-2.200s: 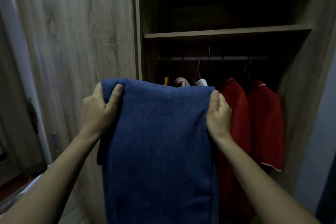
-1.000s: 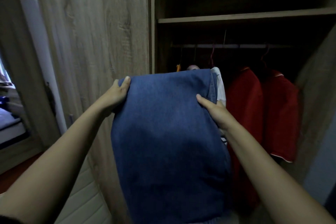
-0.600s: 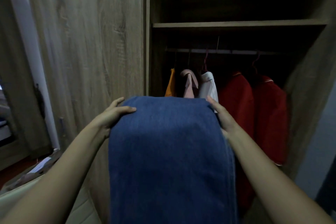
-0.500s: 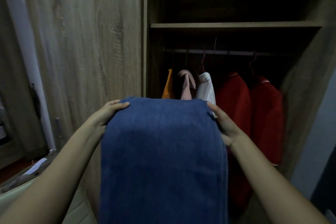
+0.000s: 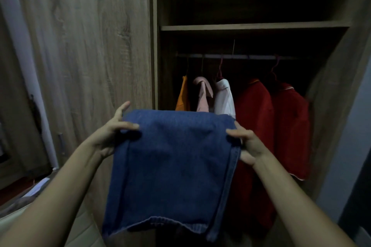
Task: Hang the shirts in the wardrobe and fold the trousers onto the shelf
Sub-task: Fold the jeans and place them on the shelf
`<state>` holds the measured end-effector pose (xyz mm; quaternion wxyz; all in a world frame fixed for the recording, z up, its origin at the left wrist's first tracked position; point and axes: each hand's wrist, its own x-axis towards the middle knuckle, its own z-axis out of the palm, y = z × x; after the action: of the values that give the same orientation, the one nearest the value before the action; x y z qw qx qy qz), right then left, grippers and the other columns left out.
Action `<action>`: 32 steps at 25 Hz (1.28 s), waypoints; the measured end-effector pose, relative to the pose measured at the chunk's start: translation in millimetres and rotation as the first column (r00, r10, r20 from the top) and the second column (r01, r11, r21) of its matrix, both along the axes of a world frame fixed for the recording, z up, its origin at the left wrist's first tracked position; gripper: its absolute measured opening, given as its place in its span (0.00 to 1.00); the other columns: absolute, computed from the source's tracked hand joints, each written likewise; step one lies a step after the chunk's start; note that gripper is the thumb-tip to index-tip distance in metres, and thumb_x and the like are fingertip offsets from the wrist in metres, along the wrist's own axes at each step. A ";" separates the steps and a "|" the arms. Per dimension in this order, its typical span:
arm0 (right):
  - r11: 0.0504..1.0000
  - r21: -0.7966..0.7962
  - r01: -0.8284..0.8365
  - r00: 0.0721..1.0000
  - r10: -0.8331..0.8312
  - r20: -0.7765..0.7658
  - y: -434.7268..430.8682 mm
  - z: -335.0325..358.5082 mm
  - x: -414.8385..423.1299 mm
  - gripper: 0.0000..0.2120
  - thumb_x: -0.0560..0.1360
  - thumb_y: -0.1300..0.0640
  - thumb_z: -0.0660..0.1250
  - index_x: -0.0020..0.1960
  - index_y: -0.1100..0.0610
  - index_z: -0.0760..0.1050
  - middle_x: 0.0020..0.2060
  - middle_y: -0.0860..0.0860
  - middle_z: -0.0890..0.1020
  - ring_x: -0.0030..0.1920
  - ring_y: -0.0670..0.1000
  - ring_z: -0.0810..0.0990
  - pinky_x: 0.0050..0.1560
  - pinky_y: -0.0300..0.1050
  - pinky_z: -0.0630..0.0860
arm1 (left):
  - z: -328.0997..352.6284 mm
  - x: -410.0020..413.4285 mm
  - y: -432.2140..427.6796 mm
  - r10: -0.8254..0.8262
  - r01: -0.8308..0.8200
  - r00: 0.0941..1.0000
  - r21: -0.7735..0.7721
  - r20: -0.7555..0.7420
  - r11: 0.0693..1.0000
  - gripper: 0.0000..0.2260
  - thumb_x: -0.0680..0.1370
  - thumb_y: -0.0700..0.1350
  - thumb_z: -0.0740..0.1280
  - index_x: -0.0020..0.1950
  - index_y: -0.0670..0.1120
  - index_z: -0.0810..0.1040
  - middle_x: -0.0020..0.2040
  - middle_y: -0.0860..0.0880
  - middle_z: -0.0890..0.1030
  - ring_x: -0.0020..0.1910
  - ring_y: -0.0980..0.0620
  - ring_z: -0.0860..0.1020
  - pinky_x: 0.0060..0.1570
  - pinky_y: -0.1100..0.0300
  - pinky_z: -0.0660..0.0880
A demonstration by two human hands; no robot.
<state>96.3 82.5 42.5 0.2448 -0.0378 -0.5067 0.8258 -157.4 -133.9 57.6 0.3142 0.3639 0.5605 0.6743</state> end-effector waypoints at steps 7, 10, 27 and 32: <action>0.802 0.476 0.361 0.925 -0.375 -0.069 -2.6 22.8 7.2 0.54 0.64 0.65 0.74 0.76 0.48 0.43 0.64 0.47 0.68 0.52 0.41 0.78 0.42 0.31 0.77 | 22.1 5.8 -10.6 0.141 -0.079 0.930 0.191 -0.340 0.978 0.30 0.68 0.42 0.74 0.66 0.60 0.69 0.62 0.54 0.75 0.58 0.55 0.78 0.54 0.56 0.75; 0.745 0.598 0.296 0.953 -0.275 -0.128 -3.1 29.1 16.8 0.59 0.55 0.62 0.76 0.76 0.45 0.46 0.68 0.48 0.68 0.63 0.45 0.74 0.50 0.34 0.77 | 28.8 7.6 -16.7 0.137 -0.035 0.893 0.237 -0.428 0.971 0.35 0.61 0.40 0.78 0.62 0.62 0.69 0.62 0.52 0.77 0.58 0.57 0.78 0.55 0.57 0.74; 0.434 0.663 0.609 0.719 -0.656 -0.231 1.2 44.9 -3.8 0.40 0.57 0.21 0.59 0.62 0.42 0.68 0.63 0.49 0.71 0.64 0.47 0.72 0.65 0.45 0.69 | 29.4 42.9 10.0 0.537 -0.355 0.806 0.521 -0.251 0.776 0.05 0.79 0.46 0.63 0.53 0.55 0.70 0.46 0.55 0.77 0.42 0.66 0.79 0.39 0.72 0.75; 0.792 0.515 0.327 0.929 -0.370 -0.020 -5.1 -10.1 -9.9 0.29 0.62 0.43 0.76 0.60 0.50 0.71 0.55 0.49 0.81 0.54 0.47 0.81 0.50 0.40 0.78 | 32.9 25.4 4.5 0.540 -0.410 0.821 0.466 -0.186 0.784 0.08 0.77 0.55 0.64 0.54 0.56 0.70 0.48 0.55 0.77 0.47 0.58 0.78 0.47 0.58 0.77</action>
<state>86.4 77.4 32.4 0.3729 -0.0982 -0.7005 0.6004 -132.0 -129.4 90.5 -0.0423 0.3667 0.5243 0.7674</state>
